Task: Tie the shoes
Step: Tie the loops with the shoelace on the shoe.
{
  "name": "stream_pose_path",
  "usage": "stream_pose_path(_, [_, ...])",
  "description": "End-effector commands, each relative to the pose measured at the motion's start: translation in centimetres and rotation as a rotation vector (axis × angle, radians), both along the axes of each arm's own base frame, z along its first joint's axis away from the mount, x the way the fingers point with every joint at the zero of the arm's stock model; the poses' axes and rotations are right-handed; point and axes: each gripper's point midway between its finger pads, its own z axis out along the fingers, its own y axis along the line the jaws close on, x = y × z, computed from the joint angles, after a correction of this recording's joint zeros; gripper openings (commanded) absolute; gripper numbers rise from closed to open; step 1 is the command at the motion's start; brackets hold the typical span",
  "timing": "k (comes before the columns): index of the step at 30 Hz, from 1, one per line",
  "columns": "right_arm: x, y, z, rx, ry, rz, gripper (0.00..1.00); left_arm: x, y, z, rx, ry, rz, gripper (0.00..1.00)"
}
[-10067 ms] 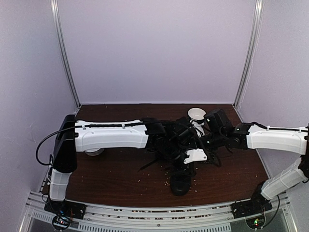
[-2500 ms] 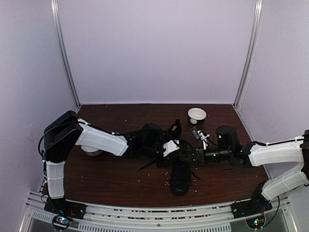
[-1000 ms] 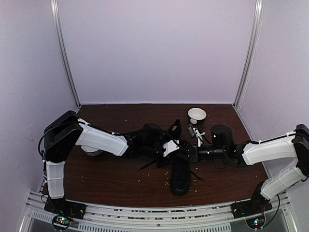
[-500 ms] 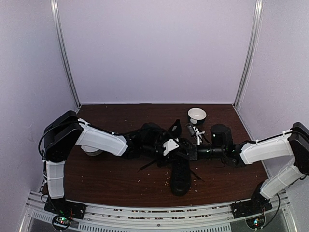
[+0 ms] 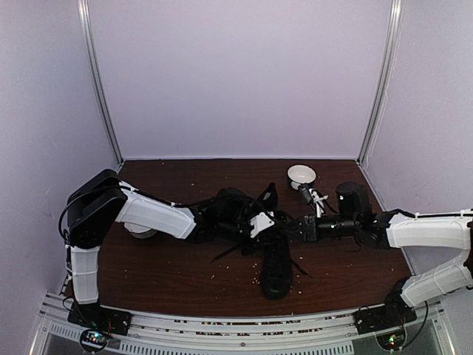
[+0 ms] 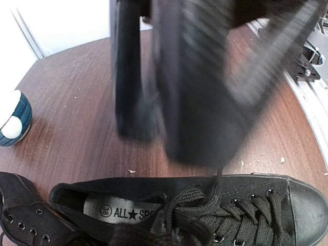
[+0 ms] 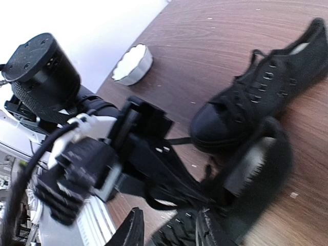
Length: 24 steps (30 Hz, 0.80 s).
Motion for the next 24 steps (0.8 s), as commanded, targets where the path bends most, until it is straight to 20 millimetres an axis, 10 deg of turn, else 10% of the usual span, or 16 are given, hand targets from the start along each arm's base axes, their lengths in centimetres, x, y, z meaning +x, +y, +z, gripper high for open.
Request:
stream_pose_path(1, [-0.2, -2.4, -1.3, -0.090, 0.020, -0.003, 0.33, 0.5, -0.7, 1.5, -0.054, -0.027, 0.008, 0.00])
stream_pose_path(10, [1.4, -1.4, -5.1, -0.170, 0.097, 0.092, 0.11, 0.7, -0.6, 1.6, -0.052, -0.029, 0.017, 0.00])
stream_pose_path(24, [0.8, 0.3, -5.1, -0.070, 0.100, 0.180, 0.05, 0.6, -0.7, 1.5, -0.051, -0.033, 0.010, 0.00])
